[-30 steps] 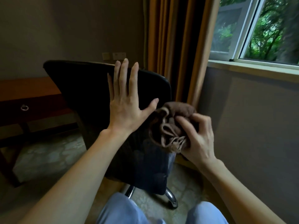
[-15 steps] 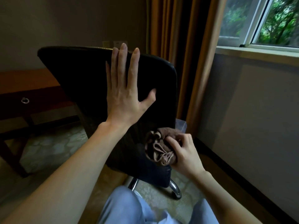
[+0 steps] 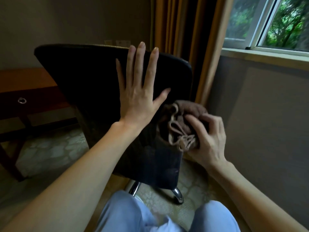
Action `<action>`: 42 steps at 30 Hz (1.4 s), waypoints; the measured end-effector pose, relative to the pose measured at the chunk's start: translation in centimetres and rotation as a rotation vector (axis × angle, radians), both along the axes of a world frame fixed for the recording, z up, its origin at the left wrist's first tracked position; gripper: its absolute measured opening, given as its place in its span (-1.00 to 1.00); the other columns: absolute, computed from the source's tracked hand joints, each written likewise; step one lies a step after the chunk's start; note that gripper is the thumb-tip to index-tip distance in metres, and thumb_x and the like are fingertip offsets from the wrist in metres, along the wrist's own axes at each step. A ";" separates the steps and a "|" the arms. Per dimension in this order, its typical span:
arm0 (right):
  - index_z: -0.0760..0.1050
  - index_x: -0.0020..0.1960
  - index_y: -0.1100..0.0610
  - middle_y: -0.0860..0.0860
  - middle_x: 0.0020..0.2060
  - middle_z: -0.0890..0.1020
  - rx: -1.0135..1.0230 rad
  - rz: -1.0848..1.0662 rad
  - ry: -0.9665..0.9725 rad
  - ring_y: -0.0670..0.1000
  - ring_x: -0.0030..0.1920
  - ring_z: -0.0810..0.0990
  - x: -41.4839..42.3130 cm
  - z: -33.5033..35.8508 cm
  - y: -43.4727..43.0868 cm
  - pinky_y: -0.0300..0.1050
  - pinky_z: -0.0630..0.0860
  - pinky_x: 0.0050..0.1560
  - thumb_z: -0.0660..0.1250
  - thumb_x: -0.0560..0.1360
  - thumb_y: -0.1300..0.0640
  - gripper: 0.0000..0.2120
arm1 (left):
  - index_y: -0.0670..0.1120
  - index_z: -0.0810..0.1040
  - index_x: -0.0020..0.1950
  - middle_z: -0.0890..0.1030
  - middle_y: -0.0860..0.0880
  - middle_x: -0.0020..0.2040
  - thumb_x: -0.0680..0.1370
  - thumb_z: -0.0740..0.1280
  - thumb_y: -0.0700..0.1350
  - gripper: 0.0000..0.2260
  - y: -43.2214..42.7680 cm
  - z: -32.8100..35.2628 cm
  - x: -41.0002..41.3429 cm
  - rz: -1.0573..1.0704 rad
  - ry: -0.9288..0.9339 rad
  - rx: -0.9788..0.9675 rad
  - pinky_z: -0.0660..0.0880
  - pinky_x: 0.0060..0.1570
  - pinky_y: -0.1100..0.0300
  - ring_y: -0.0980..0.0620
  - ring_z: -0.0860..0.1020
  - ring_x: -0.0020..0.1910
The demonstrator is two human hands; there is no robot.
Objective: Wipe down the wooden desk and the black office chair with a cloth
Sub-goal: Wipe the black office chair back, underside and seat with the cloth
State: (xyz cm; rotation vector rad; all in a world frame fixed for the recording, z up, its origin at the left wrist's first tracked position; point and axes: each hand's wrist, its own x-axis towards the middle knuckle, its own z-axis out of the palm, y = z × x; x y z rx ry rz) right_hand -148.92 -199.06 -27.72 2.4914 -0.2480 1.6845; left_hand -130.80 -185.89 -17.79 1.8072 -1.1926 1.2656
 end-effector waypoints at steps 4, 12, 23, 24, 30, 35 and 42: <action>0.39 0.42 0.00 0.17 0.18 0.38 0.052 -0.043 -0.041 0.26 0.14 0.43 2.4 0.2 -1.4 0.15 0.45 0.14 0.49 0.40 0.00 -0.38 | -0.09 0.19 0.66 0.24 -0.22 0.63 0.61 0.33 0.23 -0.27 -0.5 0.3 0.3 0.044 -0.116 0.025 0.02 0.54 -0.41 -0.25 0.17 0.63; 0.43 0.40 0.02 0.19 0.12 0.44 0.197 -0.133 0.470 0.26 0.08 0.44 0.3 -11.2 -2.2 0.25 0.52 0.03 0.45 0.35 0.00 -0.37 | -0.01 0.17 0.67 0.25 -0.18 0.64 0.64 0.31 0.19 -0.32 -0.5 0.7 1.6 0.122 -0.263 0.124 0.05 0.47 -0.50 -0.19 0.20 0.63; 0.46 0.40 -0.01 0.17 0.14 0.44 0.043 -0.086 0.090 0.23 0.08 0.44 -1.1 -2.0 -0.9 0.16 0.45 0.07 0.49 0.38 0.04 -0.40 | 0.06 0.29 0.62 0.48 -0.15 0.46 0.61 0.31 0.21 -0.39 1.1 4.1 2.3 0.121 -0.405 0.107 0.06 0.55 -0.32 -0.13 0.34 0.49; 0.44 0.41 -0.01 0.17 0.16 0.41 0.012 -0.087 0.041 0.23 0.10 0.43 -0.4 -0.7 -0.8 0.16 0.43 0.10 0.47 0.42 0.01 -0.42 | 0.06 0.30 0.61 0.49 -0.16 0.44 0.59 0.31 0.29 -0.35 1.6 4.8 3.1 0.131 -0.346 0.121 0.05 0.56 -0.31 -0.14 0.35 0.48; 0.50 0.40 0.03 0.23 0.15 0.48 -0.025 -0.194 0.097 0.25 0.10 0.42 4.0 0.3 -0.4 0.14 0.35 0.08 0.29 0.45 -0.01 -0.49 | 0.02 0.40 0.56 0.53 -0.15 0.32 0.51 0.35 0.40 -0.27 1.4 4.6 3.3 0.133 -0.133 0.106 0.19 0.52 -0.19 -0.19 0.47 0.36; 0.52 0.36 0.06 0.21 0.09 0.49 0.042 -0.176 0.435 0.27 0.04 0.48 3.4 -8.1 -1.6 0.12 0.46 -0.01 0.49 0.27 0.10 -0.36 | 0.04 0.44 0.54 0.55 -0.13 0.30 0.49 0.38 0.38 -0.29 -0.2 4.6 1.9 0.126 -0.136 0.069 0.24 0.49 -0.17 -0.18 0.49 0.34; 0.49 0.40 0.02 0.12 0.08 0.45 0.201 -0.172 0.510 0.19 0.04 0.45 0.6 -9.7 -2.7 0.12 0.55 -0.02 0.55 0.21 0.15 -0.24 | 0.04 0.30 0.63 0.51 -0.10 0.38 0.56 0.37 0.22 -0.32 -0.7 5.4 1.5 0.043 -0.287 0.195 0.26 0.37 -0.05 -0.15 0.47 0.37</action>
